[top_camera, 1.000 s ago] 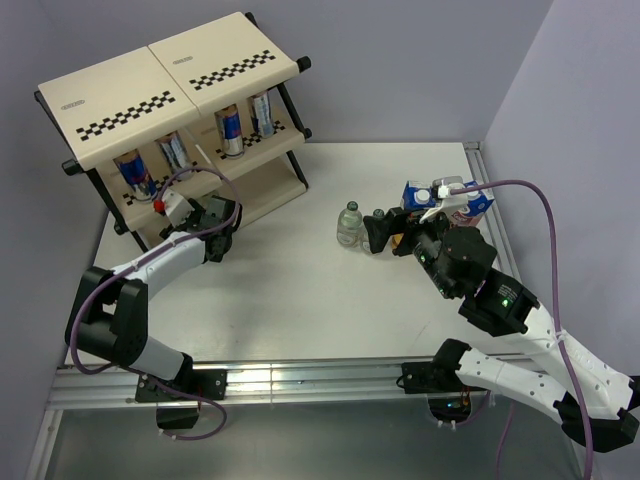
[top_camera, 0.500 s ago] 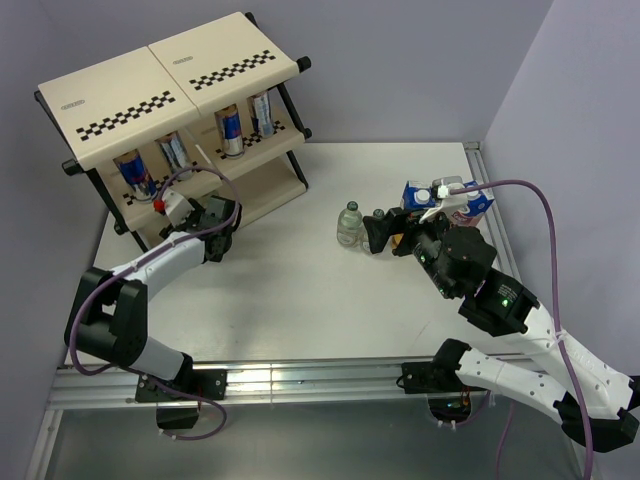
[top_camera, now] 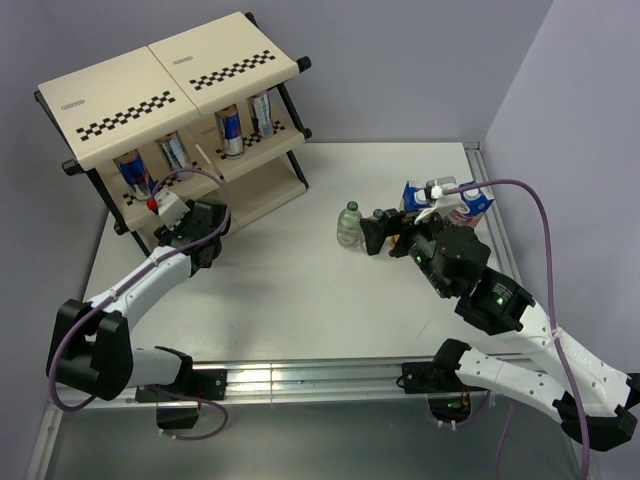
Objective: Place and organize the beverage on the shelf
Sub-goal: Adjust the drink.
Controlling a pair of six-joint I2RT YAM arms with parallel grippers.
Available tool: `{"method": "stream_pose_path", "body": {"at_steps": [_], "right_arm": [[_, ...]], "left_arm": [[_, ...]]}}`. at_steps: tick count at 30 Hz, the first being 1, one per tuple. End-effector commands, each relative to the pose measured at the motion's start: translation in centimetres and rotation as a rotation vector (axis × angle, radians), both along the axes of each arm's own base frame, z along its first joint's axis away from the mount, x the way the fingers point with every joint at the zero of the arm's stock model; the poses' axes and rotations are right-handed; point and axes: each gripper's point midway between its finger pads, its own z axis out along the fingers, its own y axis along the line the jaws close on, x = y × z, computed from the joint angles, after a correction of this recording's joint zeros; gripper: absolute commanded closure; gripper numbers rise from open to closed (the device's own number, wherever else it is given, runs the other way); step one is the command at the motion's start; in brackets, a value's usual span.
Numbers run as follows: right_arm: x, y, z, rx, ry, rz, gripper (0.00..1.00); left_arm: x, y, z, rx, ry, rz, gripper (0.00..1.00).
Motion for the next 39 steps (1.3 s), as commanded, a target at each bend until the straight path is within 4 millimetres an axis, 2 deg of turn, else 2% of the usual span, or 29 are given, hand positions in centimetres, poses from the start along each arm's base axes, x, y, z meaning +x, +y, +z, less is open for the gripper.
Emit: {"method": "stream_pose_path", "body": {"at_steps": [1,7,12,15,17,18,19,20,21,23,24,26,27,29,34,36,38,39], "right_arm": [[0.1,0.2,1.1,0.038,-0.028,0.004,0.00],[0.1,0.4,0.8,0.017,-0.021,0.017,0.00],[0.1,0.7,0.5,0.002,-0.018,0.032,0.00],[-0.1,1.1,0.2,0.003,-0.008,0.059,0.00],[-0.3,1.7,0.1,0.014,-0.010,0.089,0.00],[-0.7,2.7,0.0,0.019,-0.005,0.143,0.00],[-0.8,3.1,0.3,0.033,0.004,0.163,0.00],[-0.6,3.8,-0.2,0.025,0.031,0.180,0.00],[-1.0,4.7,0.4,0.040,0.040,0.227,0.00],[-1.3,6.3,0.4,0.054,0.059,0.292,0.03],[-2.1,7.4,0.9,0.070,0.060,0.365,0.05],[-2.5,8.8,1.4,0.092,0.051,0.434,0.10],[-3.1,9.5,1.7,0.104,0.056,0.488,0.14],[-3.1,10.5,2.0,0.109,0.066,0.523,0.16],[-2.6,12.6,0.6,0.057,0.102,0.559,0.21],[-3.0,13.4,0.2,0.037,0.111,0.588,0.22],[-3.0,14.4,-0.5,0.014,0.137,0.596,0.22],[-3.6,15.0,-0.6,0.006,0.143,0.620,0.24]], "left_arm": [[1.9,-0.9,4.2,-0.015,-0.133,-0.050,1.00],[0.9,-3.8,3.1,-0.040,-0.059,-0.214,1.00],[-0.8,-6.1,3.6,-0.040,-0.033,-0.348,1.00],[-1.9,-8.7,4.7,-0.085,-0.051,-0.504,1.00],[-2.8,-11.4,6.1,-0.157,-0.093,-0.643,1.00],[-3.3,-12.3,6.1,-0.170,-0.100,-0.703,1.00],[-4.0,-13.6,7.2,-0.203,-0.140,-0.778,1.00],[-4.4,-15.7,8.4,-0.250,-0.191,-0.886,1.00],[-5.2,-16.9,8.2,-0.245,-0.198,-0.968,1.00],[-6.6,-19.3,9.9,-0.256,-0.271,-1.114,1.00],[-7.7,-20.6,9.9,-0.261,-0.275,-1.179,1.00],[-8.9,-21.9,10.1,-0.253,-0.300,-1.267,1.00],[-10.0,-23.4,11.3,-0.271,-0.349,-1.346,1.00],[-12.1,-25.2,11.4,-0.292,-0.365,-1.476,1.00],[-16.3,-27.3,13.9,-0.342,-0.497,-1.713,1.00],[-17.8,-27.7,14.1,-0.358,-0.512,-1.799,1.00],[-18.5,-28.0,14.4,-0.355,-0.520,-1.839,1.00],[-18.7,-28.1,14.4,-0.356,-0.518,-1.852,1.00]]}}
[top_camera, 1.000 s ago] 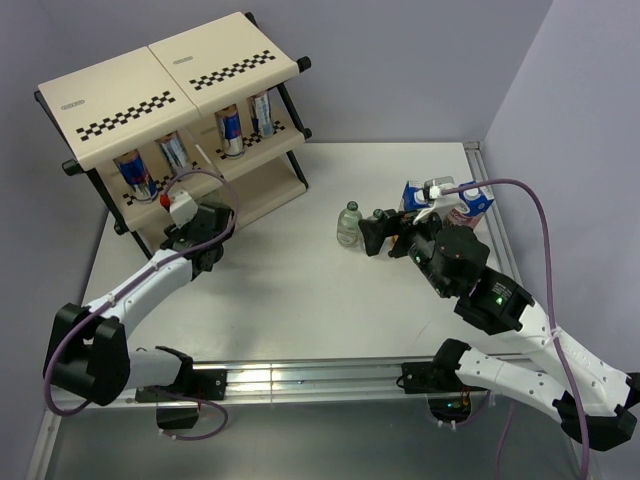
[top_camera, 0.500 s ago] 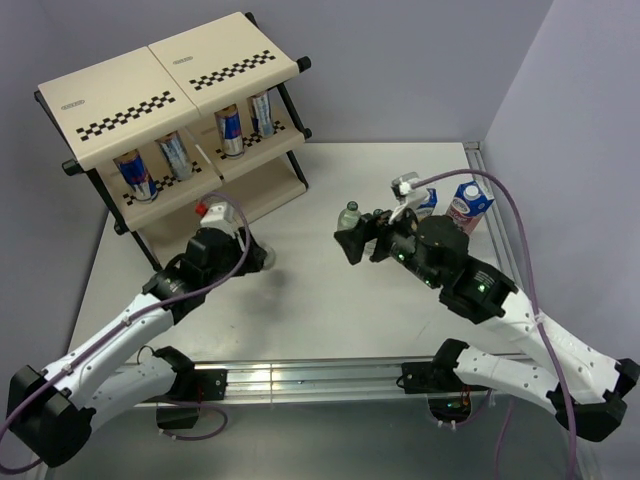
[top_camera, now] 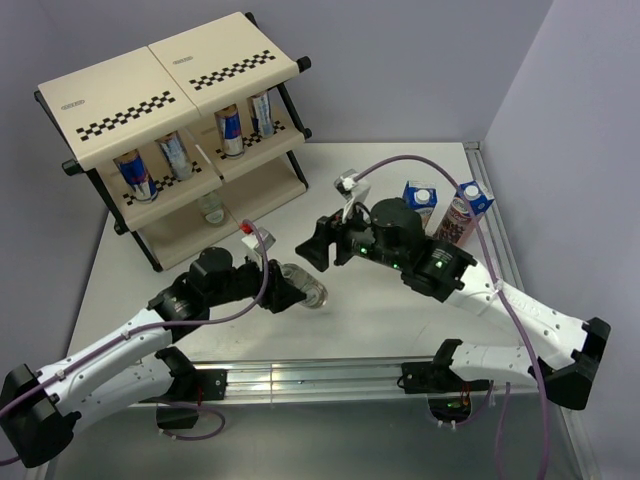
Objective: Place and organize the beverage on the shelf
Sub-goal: Adjust the drink.
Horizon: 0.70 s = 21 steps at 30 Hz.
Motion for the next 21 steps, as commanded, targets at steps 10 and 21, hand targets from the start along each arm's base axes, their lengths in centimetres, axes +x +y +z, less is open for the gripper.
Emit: {"method": "stream_pose_path", "body": {"at_steps": [10,21], "right_arm": [[-4.0,6.0,-0.2,-0.041,-0.003,0.234,0.30],[-5.2,7.3,-3.3,-0.142,0.022,0.300,0.43]], "left_arm": [[-4.2,-3.1,9.8,-0.258,-0.275,-0.313,1.00],[-3.7,-3.0,9.9,-0.246,-0.281,-0.283,1.00]]}}
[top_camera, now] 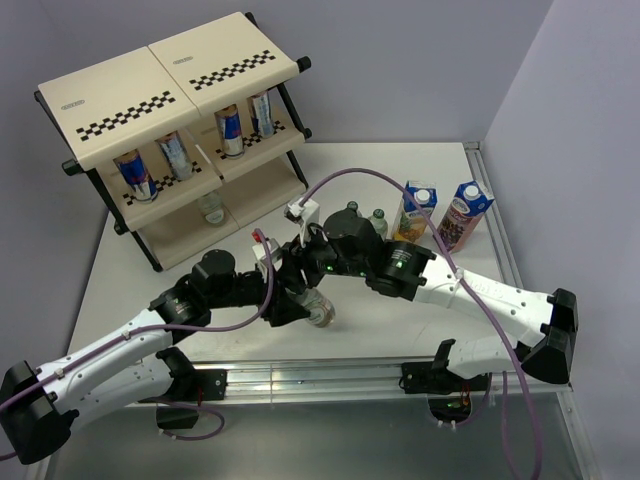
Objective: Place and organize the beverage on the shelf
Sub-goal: Adjust the drink.
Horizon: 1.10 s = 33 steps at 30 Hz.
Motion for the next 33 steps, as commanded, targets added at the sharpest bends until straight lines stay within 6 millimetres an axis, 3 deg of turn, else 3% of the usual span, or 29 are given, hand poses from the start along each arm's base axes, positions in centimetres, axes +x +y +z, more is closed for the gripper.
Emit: {"method": "stream_pose_path", "body": {"at_steps": [1,2,3,10,13,22,28,33], "right_arm": [[-0.6,0.8,0.8,0.005,-0.025,0.037,0.47],[-0.7,0.8,0.6,-0.001,-0.024,0.040,0.58],[-0.7,0.8,0.5,-0.006,-0.028,0.044,0.60],[-0.6,0.4,0.0,-0.029,-0.053,0.043,0.61],[0.4,-0.5,-0.2,-0.048,-0.077,-0.027,0.70],[2.4,-3.8,1.4,-0.024,-0.141,-0.218,0.71],[1.6,-2.6,1.7,0.017,-0.109,-0.169,0.70],[2.3,-3.2,1.6,0.011,-0.116,-0.219,0.68]], "left_arm": [[0.6,-1.1,8.7,-0.224,-0.210,-0.016,1.00],[0.7,-1.1,8.8,-0.223,-0.211,-0.011,1.00],[0.8,-1.0,8.7,-0.221,-0.208,-0.002,1.00],[1.3,-0.9,9.0,-0.215,-0.204,0.030,1.00],[1.4,-0.6,9.1,-0.218,-0.209,0.046,1.00],[3.0,0.4,9.3,-0.211,-0.219,0.167,1.00],[3.4,0.6,9.6,-0.227,-0.231,0.195,1.00],[3.8,1.4,9.7,-0.237,-0.246,0.251,1.00]]}}
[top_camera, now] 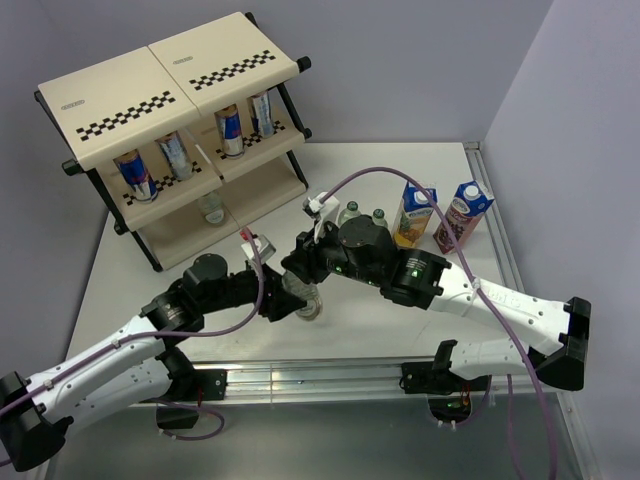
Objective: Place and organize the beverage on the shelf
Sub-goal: Adjust the drink.
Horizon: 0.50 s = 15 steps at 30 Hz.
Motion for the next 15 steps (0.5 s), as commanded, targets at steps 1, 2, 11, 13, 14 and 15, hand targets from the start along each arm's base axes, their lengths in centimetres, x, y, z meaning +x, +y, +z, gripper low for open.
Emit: {"method": "stream_pose_path", "body": {"at_steps": [1,2,11,13,14,15], "right_arm": [[0.6,-1.0,-0.2,-0.028,-0.024,-0.045,0.62],[0.5,-1.0,-0.1,-0.019,-0.021,-0.039,0.58],[0.3,0.7,0.5,-0.001,-0.005,0.008,0.40],[0.5,0.9,0.8,0.004,-0.017,0.008,0.41],[0.7,1.1,0.7,-0.002,-0.018,0.004,0.41],[0.9,1.1,0.8,-0.003,-0.023,0.000,0.41]], "left_arm": [[1.9,0.5,8.9,-0.239,-0.195,0.105,1.00],[1.8,0.6,9.2,-0.252,-0.206,0.107,1.00],[1.5,-0.3,8.3,-0.220,-0.178,0.056,1.00],[1.4,-0.4,8.2,-0.219,-0.178,0.048,1.00],[1.4,-0.4,8.2,-0.218,-0.177,0.045,1.00],[1.2,-0.5,8.2,-0.218,-0.177,0.035,1.00]]}}
